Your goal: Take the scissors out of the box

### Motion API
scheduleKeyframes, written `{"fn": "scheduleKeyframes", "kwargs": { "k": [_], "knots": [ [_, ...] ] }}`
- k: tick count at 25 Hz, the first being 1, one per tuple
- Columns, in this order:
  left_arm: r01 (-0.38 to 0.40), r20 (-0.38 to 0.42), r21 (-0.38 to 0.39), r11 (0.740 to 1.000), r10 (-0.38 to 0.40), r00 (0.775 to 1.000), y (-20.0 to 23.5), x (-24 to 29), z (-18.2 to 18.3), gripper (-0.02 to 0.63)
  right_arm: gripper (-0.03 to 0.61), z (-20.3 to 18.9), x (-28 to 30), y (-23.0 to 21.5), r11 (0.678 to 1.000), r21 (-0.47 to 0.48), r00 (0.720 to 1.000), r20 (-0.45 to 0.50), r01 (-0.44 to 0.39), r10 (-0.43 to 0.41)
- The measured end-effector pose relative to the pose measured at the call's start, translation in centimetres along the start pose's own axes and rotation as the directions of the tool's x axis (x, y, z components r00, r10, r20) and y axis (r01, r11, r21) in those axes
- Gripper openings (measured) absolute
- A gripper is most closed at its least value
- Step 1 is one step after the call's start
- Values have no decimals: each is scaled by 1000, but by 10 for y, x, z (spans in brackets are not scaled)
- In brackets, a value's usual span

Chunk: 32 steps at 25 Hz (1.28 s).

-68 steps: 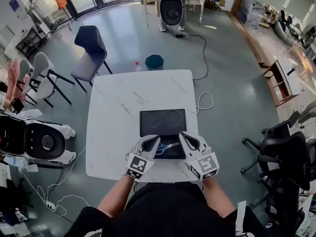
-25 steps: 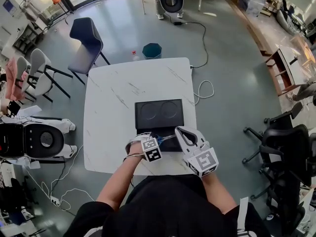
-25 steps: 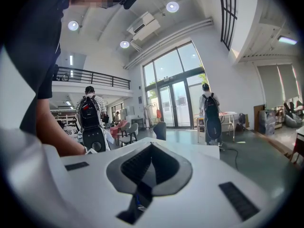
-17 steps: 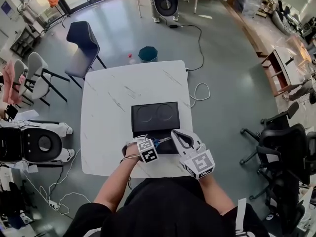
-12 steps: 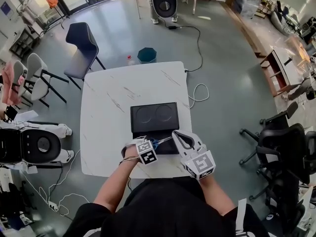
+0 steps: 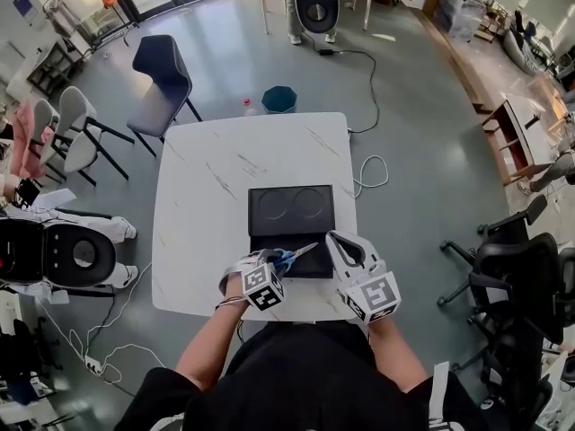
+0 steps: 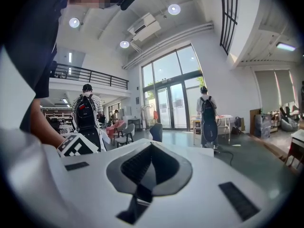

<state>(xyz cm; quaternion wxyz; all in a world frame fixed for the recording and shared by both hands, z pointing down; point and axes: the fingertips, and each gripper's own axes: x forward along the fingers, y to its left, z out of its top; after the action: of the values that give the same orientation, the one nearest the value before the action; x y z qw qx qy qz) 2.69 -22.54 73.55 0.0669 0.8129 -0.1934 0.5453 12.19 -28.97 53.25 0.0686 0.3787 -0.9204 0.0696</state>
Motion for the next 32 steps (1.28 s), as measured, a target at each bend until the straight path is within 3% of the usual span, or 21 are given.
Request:
{"fn": "scheduleKeyframes", "kwargs": {
  "k": [8,17,23,32],
  "knots": [
    [-144,127,-3,990,144,981,4,-33,10,92,8,4,-3,-10,999,-15,998,20,52,-52],
    [-256,278,-114,960,278,920,23,-73,41,92,8,16,-15,-21,991,-7,988,78,134,-133],
    [-294,359,-212,932,354,864,40,-98,55,92,8,18,-17,-18,991,-15,988,79,131,-129],
    [-334,448,-365,869,478,756,55,-138,67,92,8,15,-24,-21,989,-15,987,69,146,-145]
  ]
}}
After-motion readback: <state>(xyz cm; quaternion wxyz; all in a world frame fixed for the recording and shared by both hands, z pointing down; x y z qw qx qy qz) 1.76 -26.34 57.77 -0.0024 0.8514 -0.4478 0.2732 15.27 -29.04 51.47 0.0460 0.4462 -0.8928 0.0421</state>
